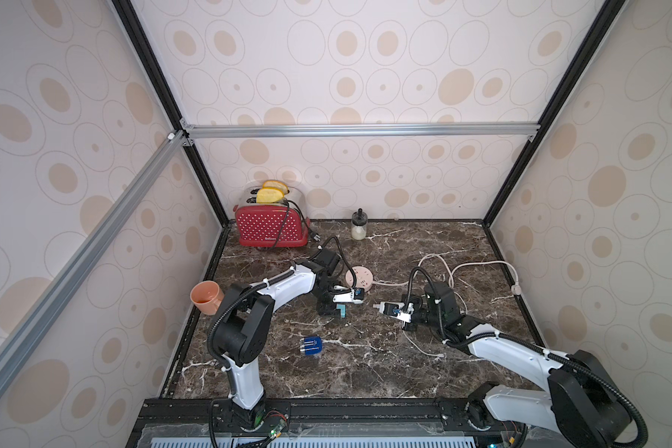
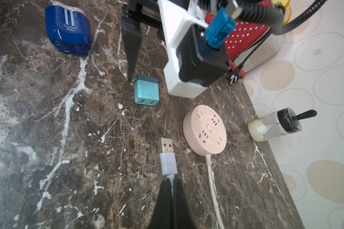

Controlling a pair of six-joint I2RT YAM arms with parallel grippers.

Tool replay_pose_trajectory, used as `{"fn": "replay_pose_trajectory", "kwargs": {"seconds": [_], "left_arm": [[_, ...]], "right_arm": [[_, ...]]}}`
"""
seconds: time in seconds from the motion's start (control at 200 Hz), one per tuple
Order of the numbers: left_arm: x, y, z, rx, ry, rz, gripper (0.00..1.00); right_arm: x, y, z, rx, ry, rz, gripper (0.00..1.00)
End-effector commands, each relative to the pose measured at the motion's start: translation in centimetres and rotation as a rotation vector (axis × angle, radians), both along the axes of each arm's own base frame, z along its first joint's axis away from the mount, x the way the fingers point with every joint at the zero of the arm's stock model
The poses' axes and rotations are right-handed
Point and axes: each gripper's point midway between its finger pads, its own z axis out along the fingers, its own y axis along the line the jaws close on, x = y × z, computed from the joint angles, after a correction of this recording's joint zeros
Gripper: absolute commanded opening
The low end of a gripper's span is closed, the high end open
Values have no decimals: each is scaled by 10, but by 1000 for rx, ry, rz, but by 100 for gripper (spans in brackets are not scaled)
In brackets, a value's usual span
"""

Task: Charge the electric shaver
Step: Pick up the plug from the center of the board.

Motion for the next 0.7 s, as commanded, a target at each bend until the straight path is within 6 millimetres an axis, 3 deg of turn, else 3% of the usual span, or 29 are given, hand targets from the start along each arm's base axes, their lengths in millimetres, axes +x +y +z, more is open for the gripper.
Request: {"fn": "replay_pose_trajectory", "kwargs": {"seconds": [0.0, 0.215, 0.376, 0.691], "left_arm": [[-5, 3, -4, 22, 59, -35, 72], [-6, 7, -15, 33, 47, -21, 72], [6, 9, -23, 44, -24, -4, 70], [9, 16, -37, 77, -68, -1, 62]], "right_arm": [[-6, 4, -1, 1, 58, 14, 0], [-9, 5, -2, 36, 147, 4, 0], [-14, 8, -3, 46, 280, 8, 0], [-19, 10, 0, 66, 568, -4, 0]]}}
